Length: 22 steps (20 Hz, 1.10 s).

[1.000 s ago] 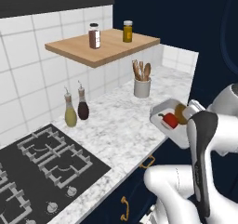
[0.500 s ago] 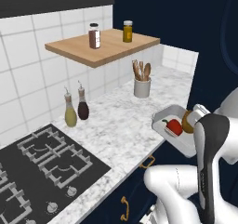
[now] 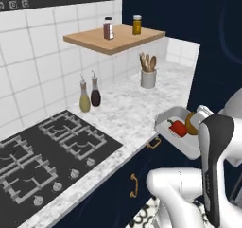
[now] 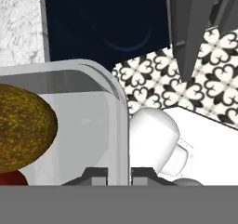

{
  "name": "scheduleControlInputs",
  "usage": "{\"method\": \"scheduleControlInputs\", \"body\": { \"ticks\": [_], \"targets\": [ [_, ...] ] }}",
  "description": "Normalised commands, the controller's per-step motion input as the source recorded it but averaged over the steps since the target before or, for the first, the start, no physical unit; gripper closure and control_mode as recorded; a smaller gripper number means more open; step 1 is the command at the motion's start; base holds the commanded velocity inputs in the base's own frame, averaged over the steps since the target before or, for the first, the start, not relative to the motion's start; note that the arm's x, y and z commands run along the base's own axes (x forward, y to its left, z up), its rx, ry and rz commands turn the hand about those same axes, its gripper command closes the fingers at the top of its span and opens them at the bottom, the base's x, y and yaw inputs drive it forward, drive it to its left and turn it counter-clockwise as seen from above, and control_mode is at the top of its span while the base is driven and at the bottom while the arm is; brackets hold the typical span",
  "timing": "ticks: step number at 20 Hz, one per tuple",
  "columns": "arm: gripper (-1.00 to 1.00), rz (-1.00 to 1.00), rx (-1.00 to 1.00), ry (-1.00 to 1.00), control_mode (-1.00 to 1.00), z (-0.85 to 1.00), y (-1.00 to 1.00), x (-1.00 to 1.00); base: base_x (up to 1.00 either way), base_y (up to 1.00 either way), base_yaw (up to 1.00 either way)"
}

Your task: Take the meat container that has the chicken drumstick and place it on the second highest rack of the freezer. Then take the vegetable container that has the bell pepper and avocado and place it on the highest rack of the freezer.

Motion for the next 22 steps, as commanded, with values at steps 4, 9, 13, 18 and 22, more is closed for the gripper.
{"method": "scheduleControlInputs", "body": {
  "ticks": [4,9,13,18,22],
  "targets": [
    [1.0,0.0,0.0,0.0,1.0,0.0,0.0,0.0,-0.98,0.49,0.0],
    [1.0,0.0,0.0,0.0,1.0,0.0,0.0,0.0,-0.87,0.26,-0.15],
    [1.0,0.0,0.0,0.0,1.0,0.0,0.0,0.0,-0.65,-0.15,-0.68],
    [1.0,0.0,0.0,0.0,1.0,0.0,0.0,0.0,-0.69,-0.1,-0.7],
    [1.0,0.0,0.0,0.0,1.0,0.0,0.0,0.0,-0.98,-0.35,-0.49]
  ]
}}
